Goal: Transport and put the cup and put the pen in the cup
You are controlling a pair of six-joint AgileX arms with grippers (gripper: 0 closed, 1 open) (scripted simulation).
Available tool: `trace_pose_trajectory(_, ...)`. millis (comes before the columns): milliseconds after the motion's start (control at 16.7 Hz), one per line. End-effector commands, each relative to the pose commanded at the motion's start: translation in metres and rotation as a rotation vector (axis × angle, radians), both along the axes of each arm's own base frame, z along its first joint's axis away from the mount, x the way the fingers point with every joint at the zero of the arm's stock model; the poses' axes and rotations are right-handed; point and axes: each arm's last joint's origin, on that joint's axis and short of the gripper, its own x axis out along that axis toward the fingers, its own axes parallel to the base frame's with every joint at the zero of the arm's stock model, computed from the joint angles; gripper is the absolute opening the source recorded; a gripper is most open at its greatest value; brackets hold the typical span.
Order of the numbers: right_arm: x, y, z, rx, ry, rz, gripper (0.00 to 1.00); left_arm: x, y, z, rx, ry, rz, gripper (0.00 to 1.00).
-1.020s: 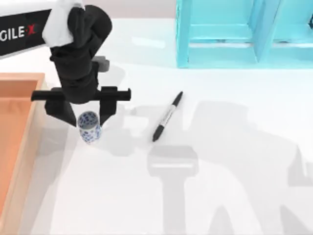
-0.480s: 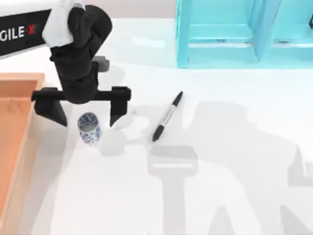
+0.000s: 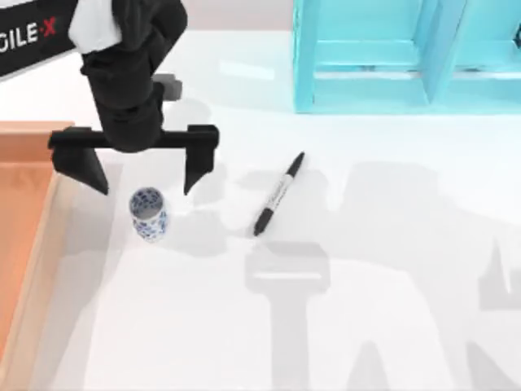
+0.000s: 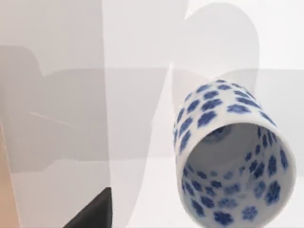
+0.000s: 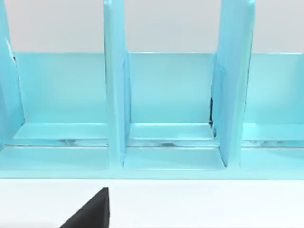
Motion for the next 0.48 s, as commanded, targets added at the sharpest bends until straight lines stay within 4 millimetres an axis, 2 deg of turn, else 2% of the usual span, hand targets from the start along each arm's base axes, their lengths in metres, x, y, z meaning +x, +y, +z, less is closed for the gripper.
trace_pose_trajectory(240,0.000,0.000,0.000,0.000,0.000,0.000,1.00,0.005,-0.003,0.062,-0.001,-0.003,-0.005,1.00)
trace_pose_trajectory(360,0.000,0.000,0.000,0.000,0.000,0.000,1.00,0.002,-0.002,0.093,-0.002,-0.006,-0.005,1.00)
trace_pose_trajectory(480,0.000,0.000,0.000,0.000,0.000,0.000,1.00,-0.004,0.001,0.114,-0.003,-0.009,-0.005,1.00)
